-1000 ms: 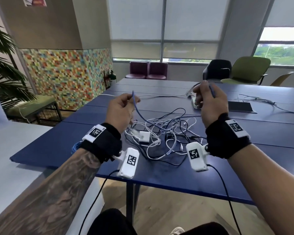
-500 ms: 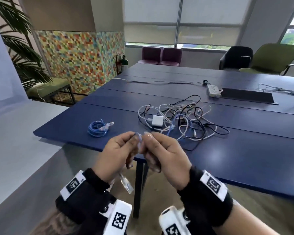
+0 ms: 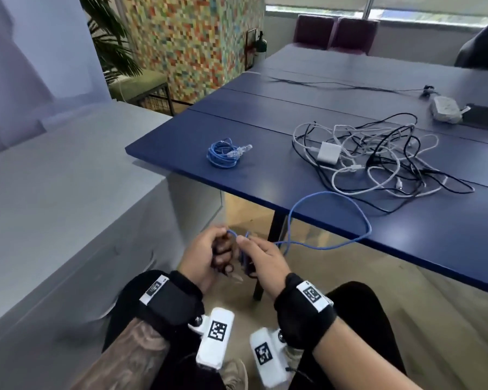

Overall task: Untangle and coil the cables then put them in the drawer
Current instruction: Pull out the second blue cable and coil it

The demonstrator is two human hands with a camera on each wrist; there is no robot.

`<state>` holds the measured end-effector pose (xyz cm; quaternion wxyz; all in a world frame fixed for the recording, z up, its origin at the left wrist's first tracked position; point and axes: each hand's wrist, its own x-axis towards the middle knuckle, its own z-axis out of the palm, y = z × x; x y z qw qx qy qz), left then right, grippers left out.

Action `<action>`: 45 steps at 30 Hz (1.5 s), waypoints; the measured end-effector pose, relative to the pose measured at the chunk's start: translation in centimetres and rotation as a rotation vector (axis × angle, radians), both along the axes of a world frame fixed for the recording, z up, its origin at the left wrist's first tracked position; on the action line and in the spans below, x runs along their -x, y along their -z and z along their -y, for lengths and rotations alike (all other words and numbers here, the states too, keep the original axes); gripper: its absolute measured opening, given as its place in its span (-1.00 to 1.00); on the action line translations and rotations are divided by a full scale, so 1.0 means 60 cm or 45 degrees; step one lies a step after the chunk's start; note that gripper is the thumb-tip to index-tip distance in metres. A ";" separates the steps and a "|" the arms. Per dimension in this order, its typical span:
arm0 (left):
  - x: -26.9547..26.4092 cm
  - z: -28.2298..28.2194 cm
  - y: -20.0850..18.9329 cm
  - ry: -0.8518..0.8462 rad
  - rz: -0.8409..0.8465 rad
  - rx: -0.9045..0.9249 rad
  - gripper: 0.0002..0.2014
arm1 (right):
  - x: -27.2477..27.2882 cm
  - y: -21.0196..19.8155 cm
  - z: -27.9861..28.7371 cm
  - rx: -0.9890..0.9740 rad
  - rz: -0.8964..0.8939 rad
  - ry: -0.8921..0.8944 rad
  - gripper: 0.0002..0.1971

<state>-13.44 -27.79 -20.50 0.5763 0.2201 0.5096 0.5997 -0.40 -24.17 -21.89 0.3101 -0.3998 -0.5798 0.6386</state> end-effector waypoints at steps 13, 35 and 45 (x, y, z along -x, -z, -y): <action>0.037 0.025 0.095 -0.123 -0.203 0.201 -0.79 | 0.004 0.122 -0.014 -0.091 0.674 -0.064 -0.39; 0.045 0.029 0.057 0.135 0.765 -0.124 -0.80 | -0.003 0.125 0.016 0.020 0.235 -0.153 -0.71; 0.069 0.024 0.070 -0.106 0.896 -0.236 -0.77 | -0.001 0.118 0.050 0.036 0.325 -0.412 -0.79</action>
